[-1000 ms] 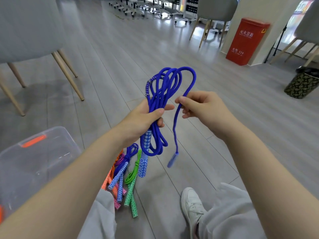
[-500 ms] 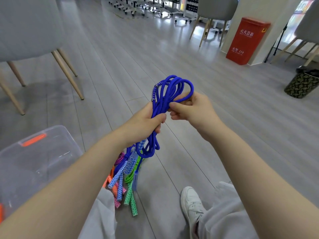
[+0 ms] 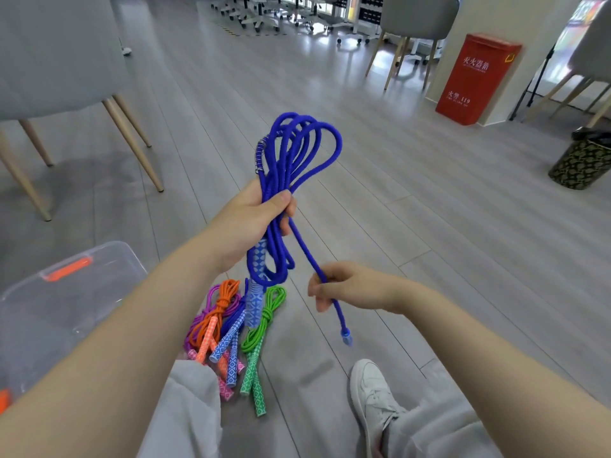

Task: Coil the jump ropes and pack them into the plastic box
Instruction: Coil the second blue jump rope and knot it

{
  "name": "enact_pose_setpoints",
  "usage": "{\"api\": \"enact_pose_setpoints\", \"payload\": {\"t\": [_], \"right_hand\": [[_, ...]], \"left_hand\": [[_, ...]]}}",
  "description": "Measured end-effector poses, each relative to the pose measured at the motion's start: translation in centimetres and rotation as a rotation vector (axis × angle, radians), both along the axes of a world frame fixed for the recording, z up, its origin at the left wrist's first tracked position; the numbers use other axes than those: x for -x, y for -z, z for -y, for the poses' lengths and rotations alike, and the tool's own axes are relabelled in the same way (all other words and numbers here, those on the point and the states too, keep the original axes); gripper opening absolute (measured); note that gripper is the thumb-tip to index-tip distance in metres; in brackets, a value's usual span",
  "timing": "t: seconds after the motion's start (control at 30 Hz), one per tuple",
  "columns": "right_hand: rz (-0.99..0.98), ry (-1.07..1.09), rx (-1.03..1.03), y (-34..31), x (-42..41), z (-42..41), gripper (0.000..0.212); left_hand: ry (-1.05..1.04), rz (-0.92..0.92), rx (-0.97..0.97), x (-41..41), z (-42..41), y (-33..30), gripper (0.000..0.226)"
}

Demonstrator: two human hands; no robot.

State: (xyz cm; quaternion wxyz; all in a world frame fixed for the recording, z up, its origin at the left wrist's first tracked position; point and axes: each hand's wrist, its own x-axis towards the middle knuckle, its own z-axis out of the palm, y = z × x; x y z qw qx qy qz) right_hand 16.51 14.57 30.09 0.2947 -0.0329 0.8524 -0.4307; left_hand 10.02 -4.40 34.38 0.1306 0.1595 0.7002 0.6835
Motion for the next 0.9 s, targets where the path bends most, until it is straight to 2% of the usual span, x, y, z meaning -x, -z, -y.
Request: {"api": "enact_pose_setpoints", "payload": {"t": [0.1,0.23,0.33,0.4,0.47,0.53,0.73,0.8,0.9], "right_hand": [[-0.021,-0.062,-0.179,0.1,-0.2,-0.7,0.016],[-0.051,-0.086,-0.201,-1.4,-0.6,-0.4,0.018],[-0.314,-0.084,-0.276,-2.8,-0.7,0.2,0.019],[-0.514,-0.070,-0.324,-3.4,-0.7,0.1,0.018],[-0.646,-0.021,-0.299,-3.8,-0.6,-0.3,0.013],[-0.725,0.036,-0.279,-4.1,-0.4,-1.1,0.007],[-0.886,0.032,-0.274,-4.6,0.0,-2.9,0.008],[-0.875,0.008,-0.224,-4.8,0.0,-3.1,0.008],[-0.713,0.062,-0.099,-5.0,0.2,-3.8,0.009]], "left_hand": [[-0.134,-0.147,0.290,1.0,1.4,1.1,0.010],[-0.188,-0.176,0.530,2.2,2.6,2.3,0.009],[-0.092,-0.294,1.040,2.1,3.1,3.3,0.018],[0.080,-0.302,1.190,1.5,2.8,3.8,0.014],[0.268,-0.269,1.200,0.6,2.0,4.1,0.010],[0.407,-0.220,1.126,-0.4,1.1,4.2,0.007],[0.664,-0.243,1.114,-4.3,-1.4,2.6,0.015],[0.718,-0.224,1.070,-5.6,-1.9,2.0,0.015],[0.741,-0.158,0.922,-6.6,-2.2,1.3,0.016]]}}
